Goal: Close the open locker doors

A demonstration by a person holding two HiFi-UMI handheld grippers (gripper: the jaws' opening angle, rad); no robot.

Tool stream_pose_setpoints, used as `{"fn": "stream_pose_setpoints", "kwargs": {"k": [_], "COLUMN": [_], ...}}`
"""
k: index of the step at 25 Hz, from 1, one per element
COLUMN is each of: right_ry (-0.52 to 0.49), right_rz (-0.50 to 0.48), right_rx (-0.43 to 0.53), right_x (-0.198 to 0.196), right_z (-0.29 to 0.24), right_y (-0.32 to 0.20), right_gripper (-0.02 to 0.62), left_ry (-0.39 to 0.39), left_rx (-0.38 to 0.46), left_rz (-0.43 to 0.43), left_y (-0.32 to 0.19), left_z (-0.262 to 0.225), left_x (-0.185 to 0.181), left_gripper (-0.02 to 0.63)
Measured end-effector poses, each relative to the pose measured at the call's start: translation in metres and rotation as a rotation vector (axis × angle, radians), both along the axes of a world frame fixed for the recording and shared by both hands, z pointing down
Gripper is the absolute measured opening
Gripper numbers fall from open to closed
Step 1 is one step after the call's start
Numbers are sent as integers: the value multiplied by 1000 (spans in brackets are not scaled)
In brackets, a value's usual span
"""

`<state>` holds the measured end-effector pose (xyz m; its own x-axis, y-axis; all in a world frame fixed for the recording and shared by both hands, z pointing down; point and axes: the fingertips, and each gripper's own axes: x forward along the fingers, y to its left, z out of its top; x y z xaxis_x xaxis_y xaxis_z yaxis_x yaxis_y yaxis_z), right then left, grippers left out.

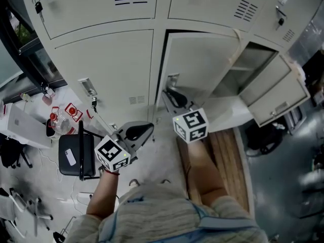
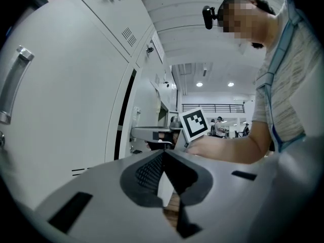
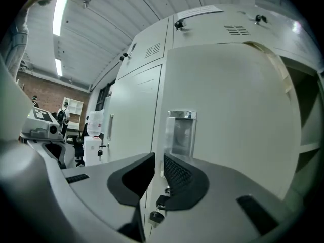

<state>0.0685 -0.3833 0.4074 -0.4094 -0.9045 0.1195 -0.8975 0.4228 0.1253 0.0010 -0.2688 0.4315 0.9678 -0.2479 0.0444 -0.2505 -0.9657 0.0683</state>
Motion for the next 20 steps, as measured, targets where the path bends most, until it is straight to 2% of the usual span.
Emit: {"fn": "stream_pose_setpoints", "kwargs": {"k": [20], "right_ry": [6], "right_rz": [9], "right_rx": [-18], "right_x": [-2], "right_z": [7], "right_y": [-37], "right_gripper": [60], "left_ry": [-11], "left_rx": [-6], "left_rz": [-9], "left_y": [-2], "left_z": [3], "left_x": [-10], "left_gripper": [3]}}
